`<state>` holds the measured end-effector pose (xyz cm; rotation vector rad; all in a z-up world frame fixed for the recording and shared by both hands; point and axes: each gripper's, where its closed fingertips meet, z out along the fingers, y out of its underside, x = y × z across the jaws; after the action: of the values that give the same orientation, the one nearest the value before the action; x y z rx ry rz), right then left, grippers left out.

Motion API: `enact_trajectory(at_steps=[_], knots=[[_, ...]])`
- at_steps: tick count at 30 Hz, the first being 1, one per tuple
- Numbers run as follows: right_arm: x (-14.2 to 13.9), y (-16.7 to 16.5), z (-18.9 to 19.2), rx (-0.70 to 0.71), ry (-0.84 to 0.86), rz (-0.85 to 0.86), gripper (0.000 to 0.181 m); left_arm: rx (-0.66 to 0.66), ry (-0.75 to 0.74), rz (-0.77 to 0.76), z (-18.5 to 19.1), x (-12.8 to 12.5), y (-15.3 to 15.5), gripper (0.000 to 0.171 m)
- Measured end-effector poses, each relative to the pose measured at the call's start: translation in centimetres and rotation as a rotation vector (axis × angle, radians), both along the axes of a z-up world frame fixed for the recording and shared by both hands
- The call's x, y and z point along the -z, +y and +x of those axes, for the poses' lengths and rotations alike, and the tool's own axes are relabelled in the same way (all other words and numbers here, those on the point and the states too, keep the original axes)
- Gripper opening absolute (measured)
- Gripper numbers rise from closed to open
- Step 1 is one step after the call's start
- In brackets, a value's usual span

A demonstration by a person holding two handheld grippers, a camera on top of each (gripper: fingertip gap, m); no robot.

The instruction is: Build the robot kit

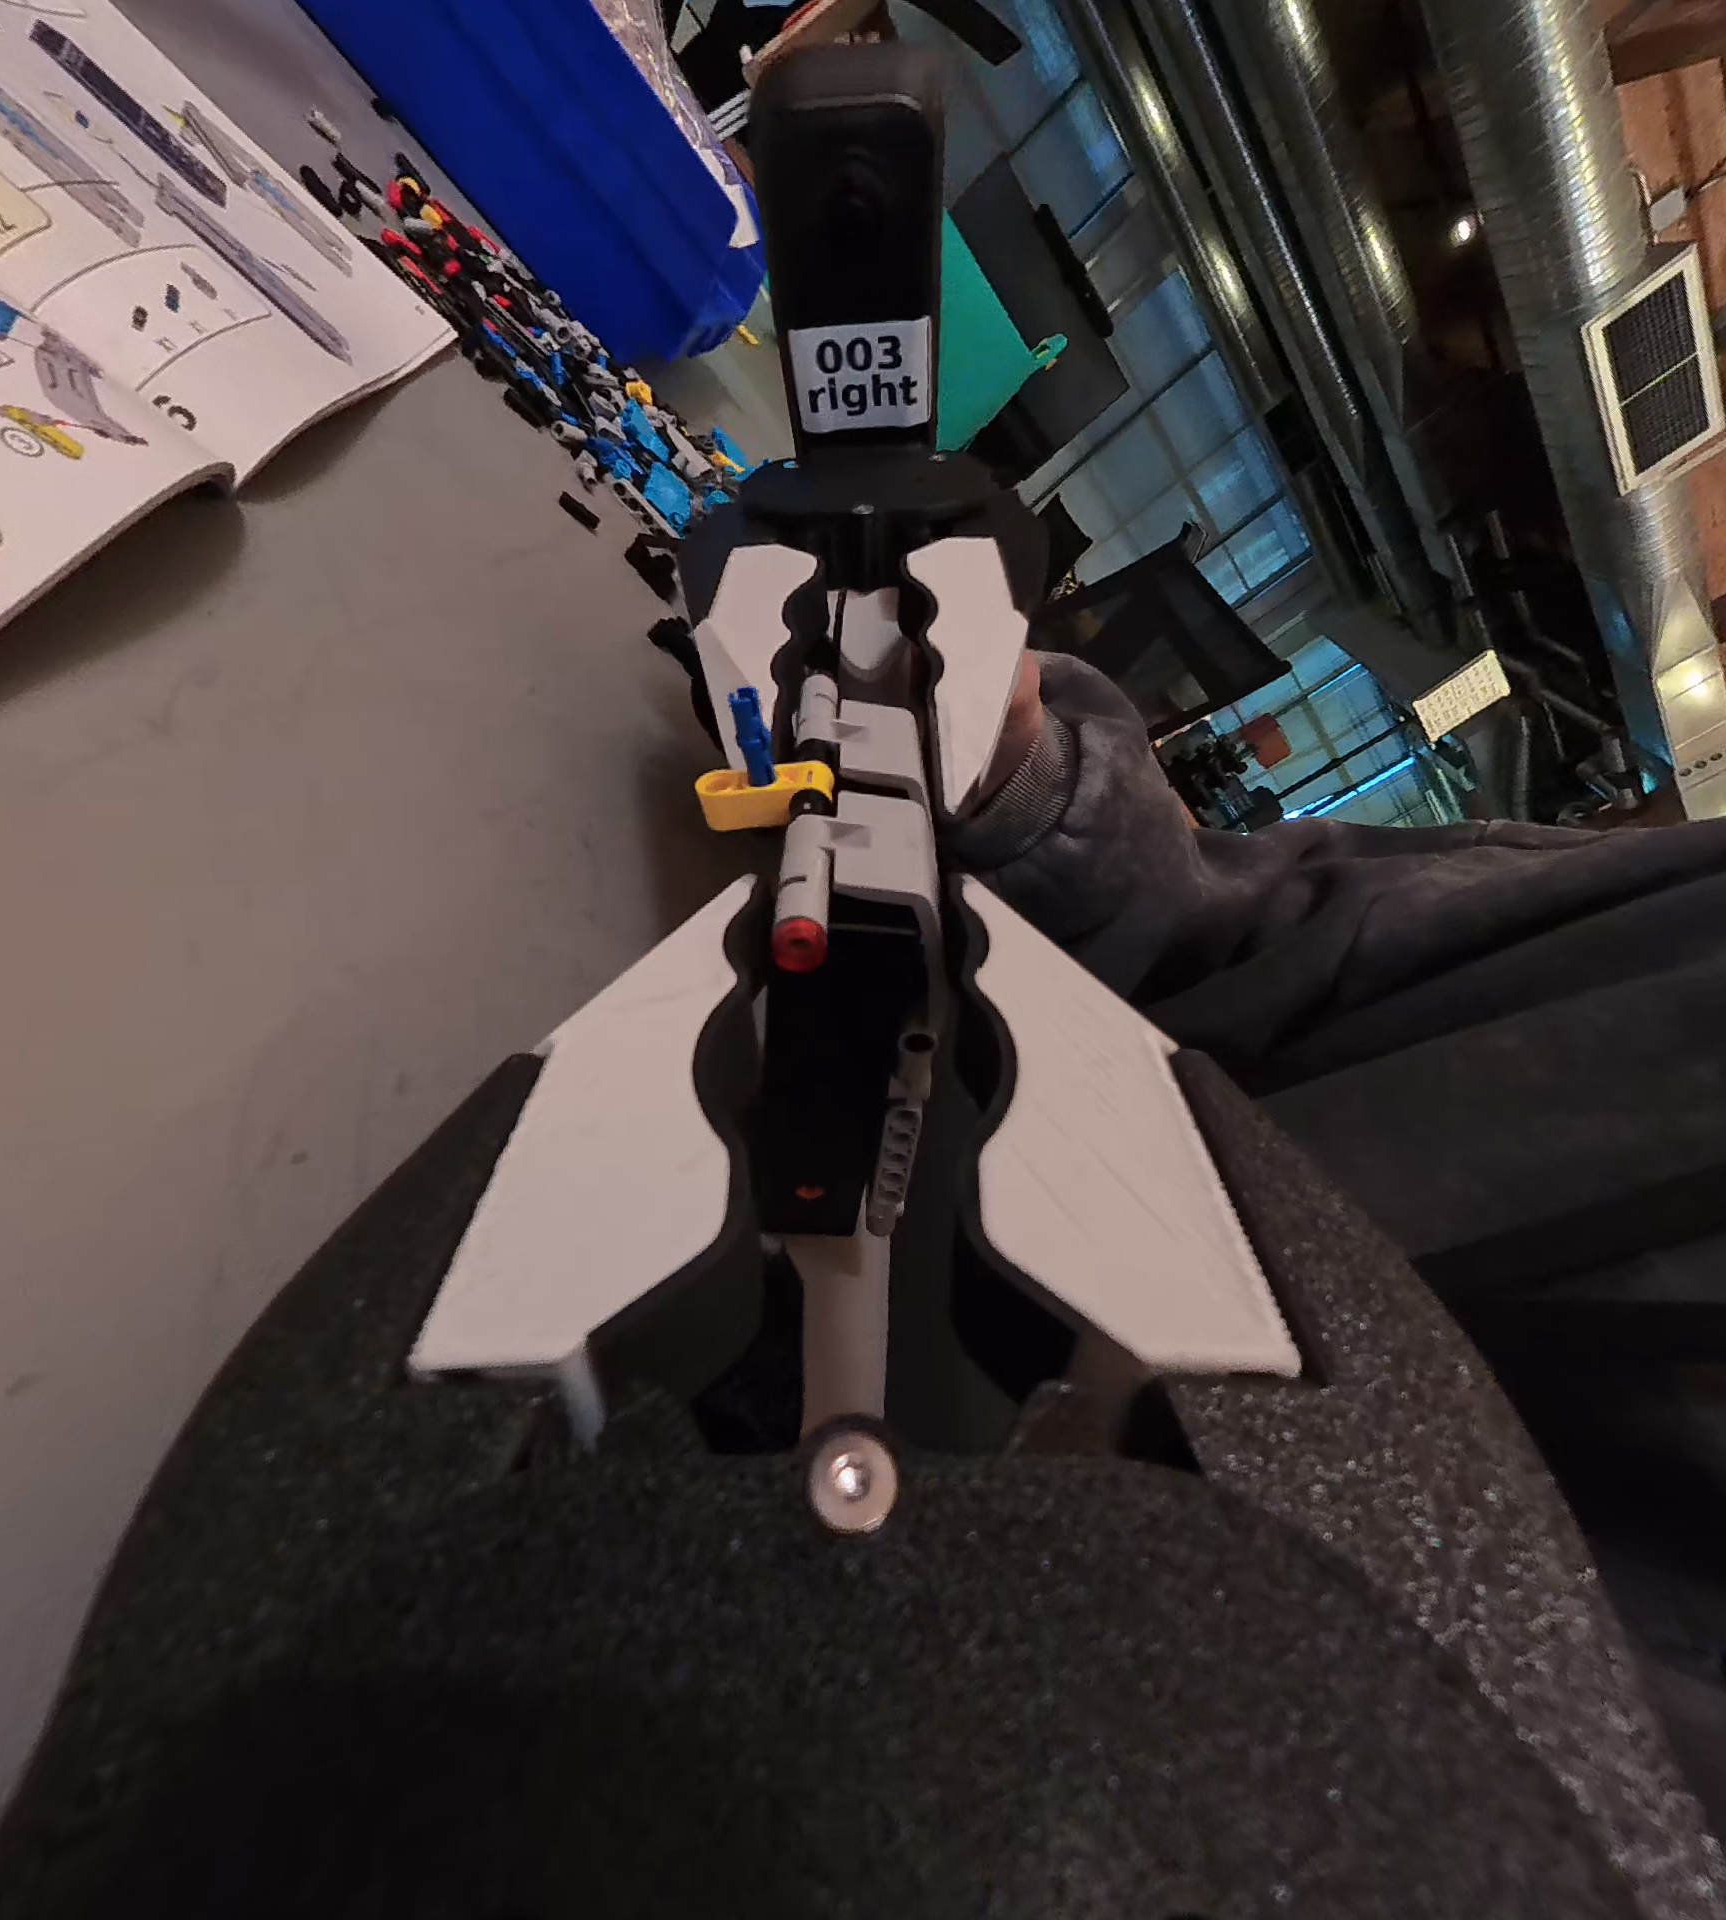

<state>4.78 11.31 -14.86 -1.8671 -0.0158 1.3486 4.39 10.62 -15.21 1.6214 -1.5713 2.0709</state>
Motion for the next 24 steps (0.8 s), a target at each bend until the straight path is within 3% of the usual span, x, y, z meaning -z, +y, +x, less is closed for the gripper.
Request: enact_trajectory(at_steps=[8,10,13,16,17,20,24], knots=[[0.0,0.1,0.3,-0.004,-0.017,0.007,0.03,-0.02,-0.028,0.045,0.0,-0.1,0.1,0.031],[-1.1,0.2,3.1,0.107,-0.179,0.07,0.047,-0.046,-0.061,0.069,-0.1,-0.5,0.6,0.03],[-3.1,-2.6,9.6,0.283,-0.571,0.155,0.043,-0.089,-0.092,0.128,-0.1,-0.8,1.4,0.03],[-0.4,-7.6,16.3,0.348,-1.091,0.029,0.037,-0.125,-0.155,0.235,-0.1,-1.2,1.5,0.031],[1.2,-9.2,17.3,0.309,-1.177,-0.033,0.036,-0.132,-0.181,0.281,-0.1,-1.3,1.4,0.031],[4.9,-11.1,17.3,0.23,-1.153,-0.122,0.033,-0.156,-0.259,0.415,-0.2,-1.5,0.9,0.031],[7.2,-10.5,19.9,0.309,-1.115,-0.201,0.027,-0.17,-0.313,0.522,-0.2,-1.4,0.5,0.031]])
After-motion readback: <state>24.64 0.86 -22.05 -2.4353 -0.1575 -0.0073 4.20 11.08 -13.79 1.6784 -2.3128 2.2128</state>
